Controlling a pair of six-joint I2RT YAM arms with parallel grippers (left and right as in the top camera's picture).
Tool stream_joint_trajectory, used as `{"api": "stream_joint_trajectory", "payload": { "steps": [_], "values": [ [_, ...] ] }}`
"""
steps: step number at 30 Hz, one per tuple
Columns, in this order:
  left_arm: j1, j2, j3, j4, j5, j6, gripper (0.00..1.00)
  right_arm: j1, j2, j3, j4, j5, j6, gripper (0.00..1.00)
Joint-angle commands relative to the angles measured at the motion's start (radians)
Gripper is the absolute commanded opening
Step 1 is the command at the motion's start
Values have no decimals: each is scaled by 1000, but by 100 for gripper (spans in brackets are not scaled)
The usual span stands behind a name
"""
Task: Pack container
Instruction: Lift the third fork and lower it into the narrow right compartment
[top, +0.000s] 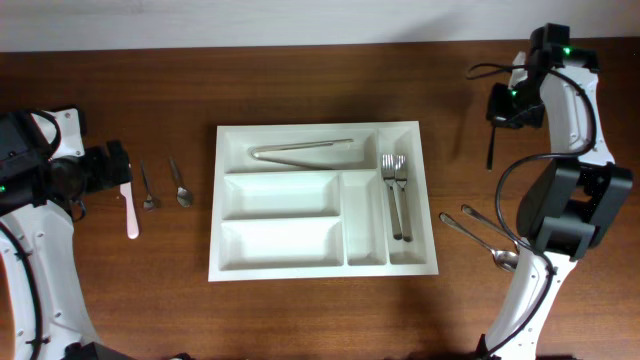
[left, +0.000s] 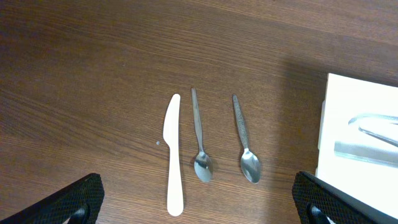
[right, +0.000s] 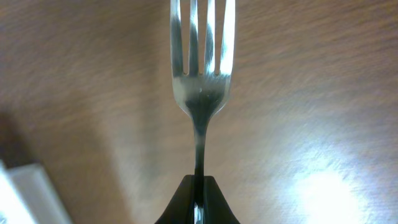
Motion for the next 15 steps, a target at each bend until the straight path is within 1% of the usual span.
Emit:
{"api": "stream_joint_trajectory", "payload": {
  "steps": [1, 10, 12, 15],
  "values": [
    [3, -8, 17, 0, 0, 13, 99, 61, -125, 45, -48, -29, 12, 4],
    [3, -8, 17, 0, 0, 13, 99, 220, -297, 46, -132, -21, 12, 4],
    [3, -8, 17, 0, 0, 13, 99, 294, -333, 46, -148, 32, 12, 4],
    [3, -8, 17, 0, 0, 13, 99, 355, -340, 46, -164, 85, 13, 4]
  ]
}}
